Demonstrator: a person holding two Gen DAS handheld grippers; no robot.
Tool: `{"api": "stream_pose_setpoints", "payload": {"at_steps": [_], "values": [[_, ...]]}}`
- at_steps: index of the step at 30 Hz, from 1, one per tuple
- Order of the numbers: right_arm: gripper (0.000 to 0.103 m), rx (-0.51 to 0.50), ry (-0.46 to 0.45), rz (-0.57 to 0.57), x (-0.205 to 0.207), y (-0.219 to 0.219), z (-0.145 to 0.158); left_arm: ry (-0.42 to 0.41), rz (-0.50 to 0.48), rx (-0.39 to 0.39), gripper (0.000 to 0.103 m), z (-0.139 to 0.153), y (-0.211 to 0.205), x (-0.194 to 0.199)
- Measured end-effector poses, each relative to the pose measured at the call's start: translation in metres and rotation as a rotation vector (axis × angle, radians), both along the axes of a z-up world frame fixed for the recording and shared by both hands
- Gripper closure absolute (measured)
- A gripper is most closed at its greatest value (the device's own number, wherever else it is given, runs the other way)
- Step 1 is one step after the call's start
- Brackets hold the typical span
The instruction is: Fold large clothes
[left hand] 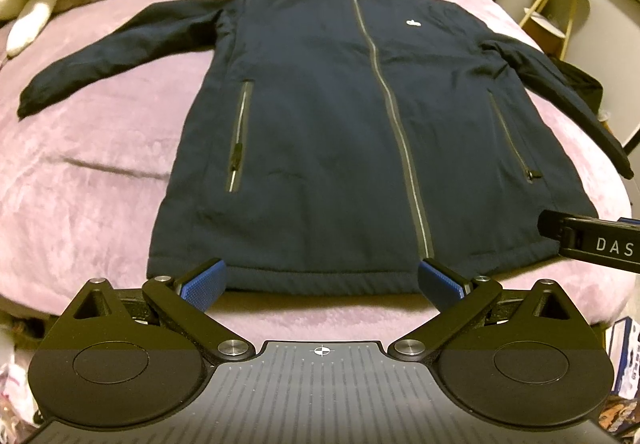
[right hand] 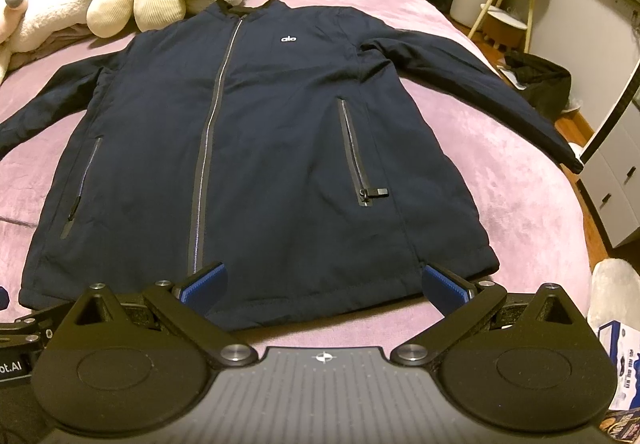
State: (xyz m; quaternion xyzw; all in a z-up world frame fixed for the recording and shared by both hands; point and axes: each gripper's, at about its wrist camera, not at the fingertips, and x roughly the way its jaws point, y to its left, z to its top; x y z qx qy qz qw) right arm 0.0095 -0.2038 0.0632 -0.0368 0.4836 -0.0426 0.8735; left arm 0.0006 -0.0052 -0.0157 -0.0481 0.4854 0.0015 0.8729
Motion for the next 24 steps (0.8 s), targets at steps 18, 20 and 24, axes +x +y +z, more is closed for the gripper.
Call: {"api": "stream_pose_setpoints", "payload": {"at_steps": [18,20,24], "values": [[0.000,0.020,0.004,-0.010,-0.0006,-0.0063,-0.0026,0.013,-0.003,-0.004,0.000,-0.0036,-0.0024,0.0006],[0.000,0.024,0.005,-0.011,-0.0005,-0.0071,-0.0029,0.015,-0.003,-0.005,0.000,-0.0037,-0.0023,0.0009],[0.000,0.026,0.006,-0.011,-0.0002,-0.0077,-0.0035,0.017,-0.001,-0.007,0.000,-0.0044,-0.0028,0.0015]]}}
